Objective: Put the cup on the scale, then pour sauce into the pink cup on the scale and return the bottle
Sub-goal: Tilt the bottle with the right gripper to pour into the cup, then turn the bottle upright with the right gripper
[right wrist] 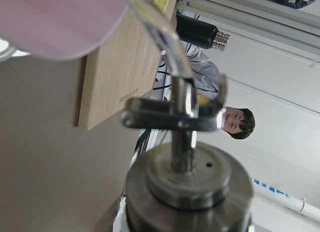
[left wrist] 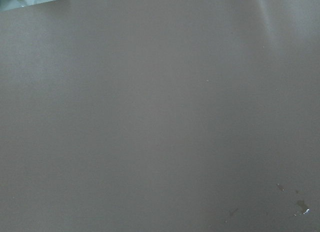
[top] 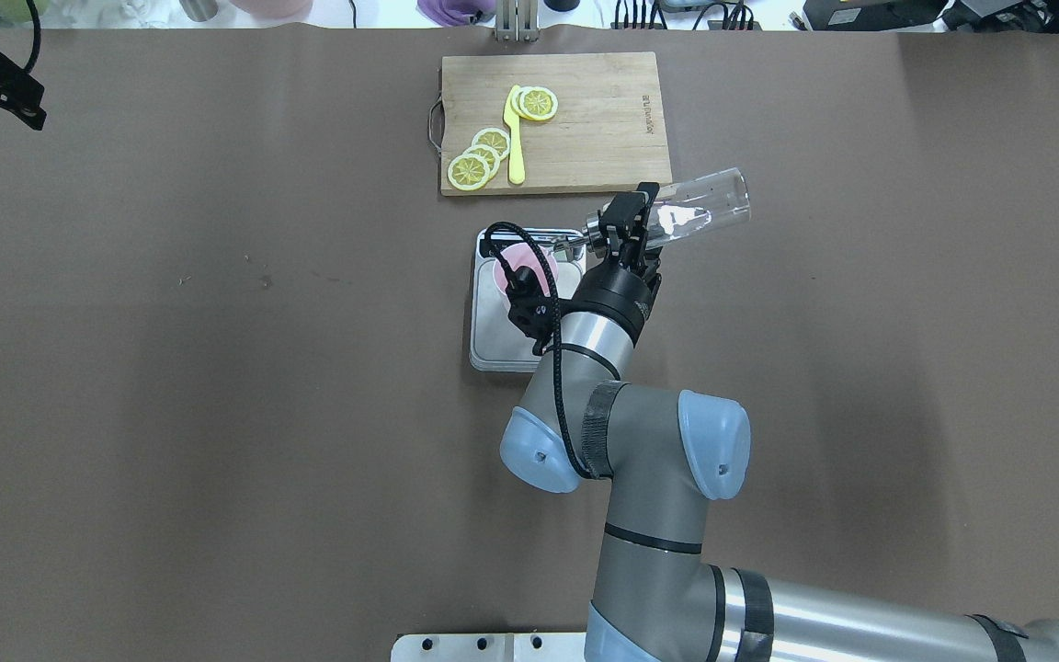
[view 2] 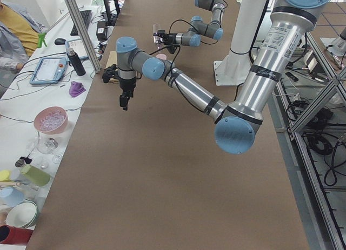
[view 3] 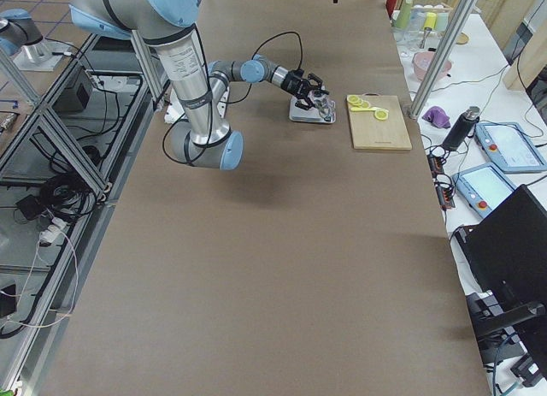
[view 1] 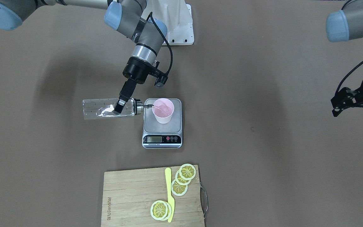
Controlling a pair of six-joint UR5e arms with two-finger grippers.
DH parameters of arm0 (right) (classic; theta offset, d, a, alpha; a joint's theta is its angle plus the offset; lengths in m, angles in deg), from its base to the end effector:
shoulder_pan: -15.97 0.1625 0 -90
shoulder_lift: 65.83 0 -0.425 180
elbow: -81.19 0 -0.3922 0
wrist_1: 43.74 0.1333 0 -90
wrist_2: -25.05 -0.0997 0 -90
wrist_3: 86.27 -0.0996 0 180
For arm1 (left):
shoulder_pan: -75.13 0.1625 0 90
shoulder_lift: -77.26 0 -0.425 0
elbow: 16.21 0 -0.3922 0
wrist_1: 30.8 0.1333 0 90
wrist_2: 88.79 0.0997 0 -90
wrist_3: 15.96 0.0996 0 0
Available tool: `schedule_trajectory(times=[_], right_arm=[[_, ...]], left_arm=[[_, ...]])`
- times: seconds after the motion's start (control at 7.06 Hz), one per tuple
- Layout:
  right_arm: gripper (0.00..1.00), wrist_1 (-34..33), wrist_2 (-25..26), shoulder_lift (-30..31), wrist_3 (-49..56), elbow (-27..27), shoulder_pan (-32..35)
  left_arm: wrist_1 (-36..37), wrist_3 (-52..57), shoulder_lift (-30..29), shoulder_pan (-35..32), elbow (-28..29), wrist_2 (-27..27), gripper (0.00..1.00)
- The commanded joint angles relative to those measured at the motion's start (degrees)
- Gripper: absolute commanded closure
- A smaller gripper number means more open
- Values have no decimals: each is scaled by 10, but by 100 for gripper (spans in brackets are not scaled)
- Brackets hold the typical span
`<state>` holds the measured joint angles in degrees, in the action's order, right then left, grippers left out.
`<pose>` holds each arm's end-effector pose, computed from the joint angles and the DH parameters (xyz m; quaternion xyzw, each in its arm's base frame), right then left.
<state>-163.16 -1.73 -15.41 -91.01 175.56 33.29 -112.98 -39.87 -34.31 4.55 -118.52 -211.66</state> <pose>-0.5648 -0.4089 0.2363 0.4092 0.3384 -0.4171 0.7377 0.1275 -0.5999 0.3705 0.0992 0.3360 0.0271 0.9362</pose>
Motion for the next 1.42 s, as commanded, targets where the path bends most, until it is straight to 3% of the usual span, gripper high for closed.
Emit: schedule_trajectory(times=[0.0,0.14,0.71,1.27], right_arm=[[100,6,-6,10,-10,39,1],[100,12,-19,36,-26,77,1],[100,93,-109,43,-115,86,3],[100,318,-254,116,-247,114,51]], left_arm=[[0,0,-1,1,0,0,2],[-1,0,-1,0,1,0,2],[0,0,-1,0,-1,1,2],[0,0,-2,1,-3,16,2]])
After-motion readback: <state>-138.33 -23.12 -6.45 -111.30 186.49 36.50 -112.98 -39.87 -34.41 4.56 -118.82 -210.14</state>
